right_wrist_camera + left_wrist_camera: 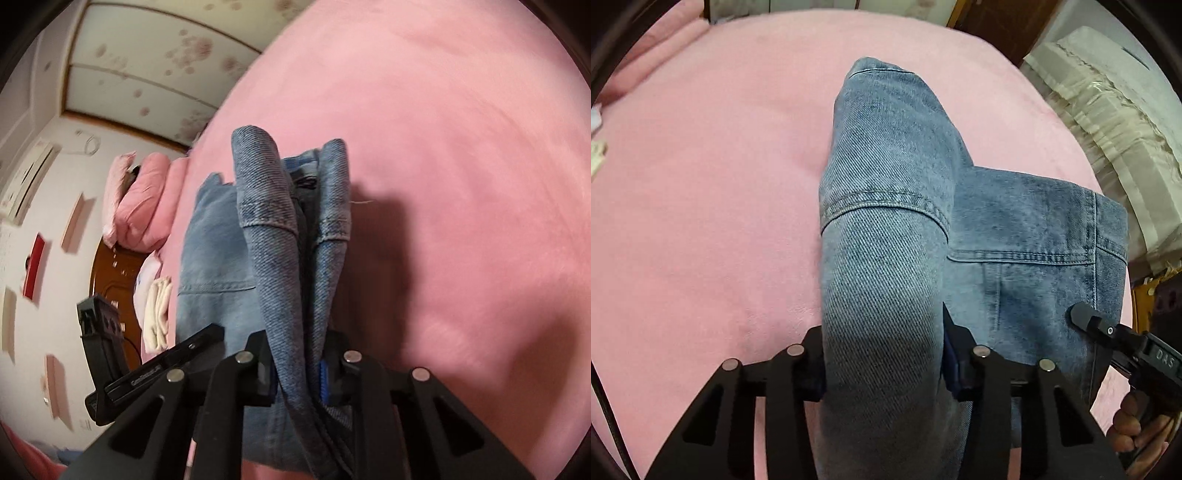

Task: Fold large clothes
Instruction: 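Grasp the denim bundle with both grippers and lift it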

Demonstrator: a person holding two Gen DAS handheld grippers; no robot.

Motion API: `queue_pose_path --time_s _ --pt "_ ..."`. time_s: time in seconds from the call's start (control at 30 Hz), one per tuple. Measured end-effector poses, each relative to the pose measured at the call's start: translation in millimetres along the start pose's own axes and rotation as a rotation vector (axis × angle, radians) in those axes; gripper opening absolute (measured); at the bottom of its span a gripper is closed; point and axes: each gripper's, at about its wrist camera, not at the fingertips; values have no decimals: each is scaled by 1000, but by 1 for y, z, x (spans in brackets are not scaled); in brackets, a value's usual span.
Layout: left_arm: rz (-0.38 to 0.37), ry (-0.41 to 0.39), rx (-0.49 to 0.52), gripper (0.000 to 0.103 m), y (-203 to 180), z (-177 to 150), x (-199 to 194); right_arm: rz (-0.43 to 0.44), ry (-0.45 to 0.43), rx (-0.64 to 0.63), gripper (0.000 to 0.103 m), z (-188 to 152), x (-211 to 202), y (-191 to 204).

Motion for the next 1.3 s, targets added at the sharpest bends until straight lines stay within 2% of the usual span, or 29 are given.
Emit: queue_pose_path --time_s 0.1,0.27,0.43,0.6,0.7,0.83,0.9,0.97,1.13,1.3 --pt "0 -3 -38 43 6 -7 -21 -11 -13 -59 15 -11 -13 25" --pt "-1 55 -73 43 15 -26 -50 -9 17 -91 15 -33 -34 47" --pt "-6 141 -62 42 17 -53 -69 -4 64 -122 15 -84 -48 69" --pt "-62 210 -66 41 42 -74 -83 -18 57 -31 15 -140 -53 87" --pt "-88 236 -53 41 72 -75 -95 -36 49 31 15 -167 -47 107" --pt "-131 267 -68 40 141 -75 -120 -76 28 103 15 -209 -33 156" --pt "-125 288 -38 40 170 -66 -133 -89 31 116 15 -229 -19 191" --pt "-117 311 -49 40 210 -54 -156 -88 49 113 15 -242 -6 216" --pt "-53 290 -69 39 291 -18 -202 -27 146 70 14 -259 51 300" --pt "50 208 -159 39 380 18 -257 91 232 -58 14 -251 117 383"
Point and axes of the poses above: each gripper's, at about its wrist camera, not at the fingertips, and x roughly the way its jaws point, y to its left, z to its top, and after that the axes turned 6 degrees about -y, right-handed
